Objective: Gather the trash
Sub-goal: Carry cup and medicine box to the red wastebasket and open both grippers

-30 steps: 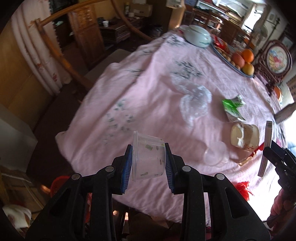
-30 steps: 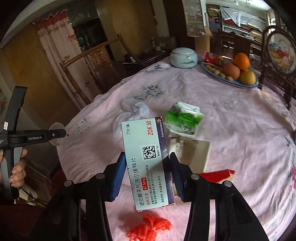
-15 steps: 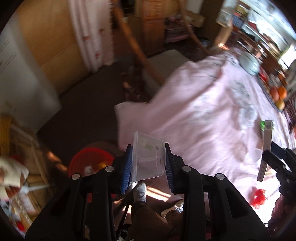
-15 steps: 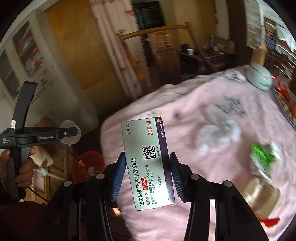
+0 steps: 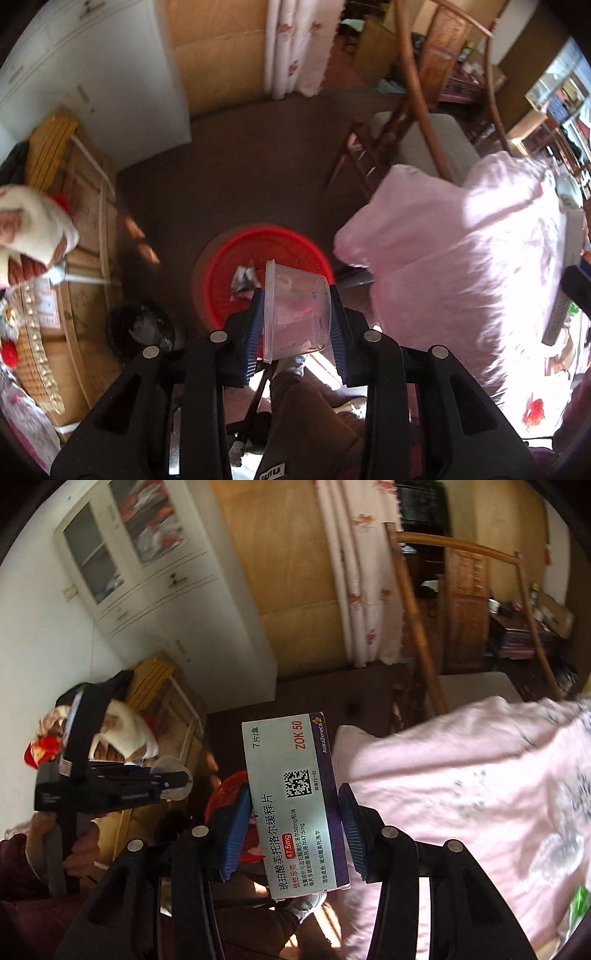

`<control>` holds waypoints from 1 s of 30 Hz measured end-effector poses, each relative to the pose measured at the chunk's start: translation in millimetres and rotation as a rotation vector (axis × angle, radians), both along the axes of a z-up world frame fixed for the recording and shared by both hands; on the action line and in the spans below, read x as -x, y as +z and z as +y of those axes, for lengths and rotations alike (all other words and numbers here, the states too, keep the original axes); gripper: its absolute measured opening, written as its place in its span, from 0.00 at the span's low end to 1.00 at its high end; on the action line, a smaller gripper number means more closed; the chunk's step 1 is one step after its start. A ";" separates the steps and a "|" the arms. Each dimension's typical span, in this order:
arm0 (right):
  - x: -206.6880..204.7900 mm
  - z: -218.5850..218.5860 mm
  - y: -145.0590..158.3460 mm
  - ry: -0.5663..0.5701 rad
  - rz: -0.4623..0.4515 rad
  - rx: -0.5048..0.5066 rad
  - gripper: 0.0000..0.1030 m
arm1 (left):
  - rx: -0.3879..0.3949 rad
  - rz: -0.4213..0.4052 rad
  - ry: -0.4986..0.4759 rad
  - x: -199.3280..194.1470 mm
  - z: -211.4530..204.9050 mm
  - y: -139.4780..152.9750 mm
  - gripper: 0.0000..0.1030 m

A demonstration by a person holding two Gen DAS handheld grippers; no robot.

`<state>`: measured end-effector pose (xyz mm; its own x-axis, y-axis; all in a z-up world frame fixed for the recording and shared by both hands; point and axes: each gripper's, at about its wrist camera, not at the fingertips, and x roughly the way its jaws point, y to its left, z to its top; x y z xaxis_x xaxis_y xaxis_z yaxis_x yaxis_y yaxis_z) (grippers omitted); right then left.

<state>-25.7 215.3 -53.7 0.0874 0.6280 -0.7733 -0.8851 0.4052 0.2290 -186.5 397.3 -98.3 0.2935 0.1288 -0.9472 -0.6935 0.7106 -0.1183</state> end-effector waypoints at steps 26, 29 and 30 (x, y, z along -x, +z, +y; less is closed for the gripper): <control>42.4 78.0 -26.0 0.198 0.035 0.146 0.46 | 0.116 0.009 0.228 47.8 71.7 -28.7 0.70; 51.6 91.8 -32.2 0.246 0.046 0.155 0.46 | 0.117 0.016 0.257 60.0 74.4 -29.2 0.71; 54.8 97.3 -34.4 0.262 0.050 0.157 0.46 | 0.117 0.018 0.267 64.3 75.6 -29.3 0.71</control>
